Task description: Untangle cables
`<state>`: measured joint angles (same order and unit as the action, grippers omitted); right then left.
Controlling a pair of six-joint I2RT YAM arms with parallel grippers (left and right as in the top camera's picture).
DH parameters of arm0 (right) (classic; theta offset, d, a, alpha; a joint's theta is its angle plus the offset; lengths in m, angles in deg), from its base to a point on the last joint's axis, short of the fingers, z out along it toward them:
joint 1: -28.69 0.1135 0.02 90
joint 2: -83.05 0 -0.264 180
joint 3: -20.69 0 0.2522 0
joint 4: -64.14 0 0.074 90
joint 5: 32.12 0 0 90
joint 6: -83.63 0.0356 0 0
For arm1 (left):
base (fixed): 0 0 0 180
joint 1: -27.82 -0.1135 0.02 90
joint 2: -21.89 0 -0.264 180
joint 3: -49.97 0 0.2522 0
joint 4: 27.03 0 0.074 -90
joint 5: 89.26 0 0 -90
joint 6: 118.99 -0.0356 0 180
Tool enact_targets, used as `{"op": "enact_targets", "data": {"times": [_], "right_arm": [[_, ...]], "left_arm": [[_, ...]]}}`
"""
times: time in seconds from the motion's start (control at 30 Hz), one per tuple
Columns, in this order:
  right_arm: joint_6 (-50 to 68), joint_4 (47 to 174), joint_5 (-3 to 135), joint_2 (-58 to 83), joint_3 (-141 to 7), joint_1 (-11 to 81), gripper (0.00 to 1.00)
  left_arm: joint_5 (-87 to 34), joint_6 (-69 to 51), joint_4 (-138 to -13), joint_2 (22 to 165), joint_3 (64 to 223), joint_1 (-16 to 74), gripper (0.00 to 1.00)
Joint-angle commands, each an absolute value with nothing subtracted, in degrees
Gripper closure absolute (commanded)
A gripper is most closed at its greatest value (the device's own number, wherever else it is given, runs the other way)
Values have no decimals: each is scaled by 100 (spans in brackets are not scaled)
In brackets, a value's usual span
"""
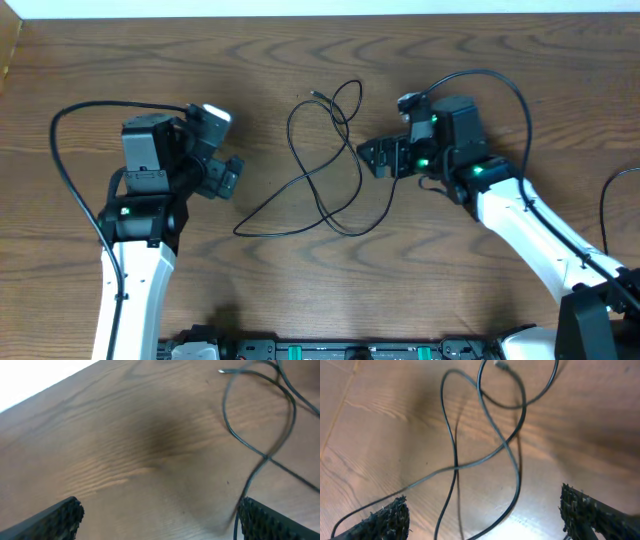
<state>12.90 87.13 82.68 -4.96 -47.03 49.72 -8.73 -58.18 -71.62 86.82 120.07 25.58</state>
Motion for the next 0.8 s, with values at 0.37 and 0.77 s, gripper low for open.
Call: {"op": "enact_targets", "data": {"times": [0.37,0.77], "right_arm": [[3189,9297,6856,-898,-4755,6135,10],[3738,8615,7365,-1840,-4755,6590,1]], "left_arm": [[-712,-3823,-6813,8774,12134,1620,0],[-714,-3718,-6817,8968,12134,1598,0]]}}
